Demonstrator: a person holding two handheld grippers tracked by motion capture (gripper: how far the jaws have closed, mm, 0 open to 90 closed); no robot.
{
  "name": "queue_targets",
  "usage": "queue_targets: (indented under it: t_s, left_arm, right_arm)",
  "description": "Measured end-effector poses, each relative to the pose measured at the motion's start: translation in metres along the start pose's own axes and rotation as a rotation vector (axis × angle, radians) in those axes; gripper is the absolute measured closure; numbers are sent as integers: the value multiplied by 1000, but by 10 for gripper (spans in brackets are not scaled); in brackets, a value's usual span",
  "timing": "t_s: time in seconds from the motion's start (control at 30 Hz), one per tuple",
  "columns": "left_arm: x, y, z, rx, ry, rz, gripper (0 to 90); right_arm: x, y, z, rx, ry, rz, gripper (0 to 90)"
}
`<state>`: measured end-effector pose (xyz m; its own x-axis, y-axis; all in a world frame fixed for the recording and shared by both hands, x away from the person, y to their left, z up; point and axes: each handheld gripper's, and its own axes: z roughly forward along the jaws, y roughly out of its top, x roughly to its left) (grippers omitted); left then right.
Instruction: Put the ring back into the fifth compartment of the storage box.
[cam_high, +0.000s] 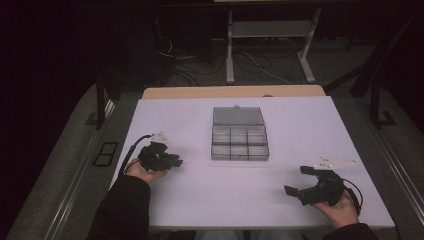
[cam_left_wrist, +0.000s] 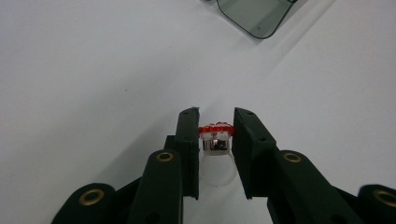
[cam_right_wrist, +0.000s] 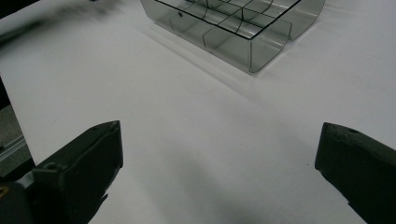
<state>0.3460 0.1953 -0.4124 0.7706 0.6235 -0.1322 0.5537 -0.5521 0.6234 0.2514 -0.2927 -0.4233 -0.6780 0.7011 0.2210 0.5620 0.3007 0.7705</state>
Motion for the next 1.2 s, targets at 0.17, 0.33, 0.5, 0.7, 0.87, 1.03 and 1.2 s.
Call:
queue_targets:
  t_s: [0.17, 0.33, 0.5, 0.7, 0.87, 1.03, 1.2]
  left_arm:
    - [2, 8, -5, -4, 0, 23, 712]
    - [2, 15, -11, -14, 5, 34, 712]
    - [3, 24, -17, -28, 8, 44, 712]
    - [3, 34, -22, -41, 14, 54, 712]
    - [3, 39, -25, -61, 10, 57, 712]
    - [5, 44, -26, -86, 8, 50, 712]
    - [6, 53, -28, -113, 6, 46, 711]
  right_arm:
    - [0, 0, 0, 0, 0, 1, 5]
    - [-1, 0, -1, -2, 2, 4, 5]
    - [-1, 0, -1, -4, 2, 3, 5]
    - [-1, 0, -1, -5, 2, 4, 5]
    - [-1, 0, -1, -6, 2, 4, 5]
    - [-1, 0, -1, -5, 1, 2, 5]
    - [-1, 0, -1, -3, 1, 1, 5]
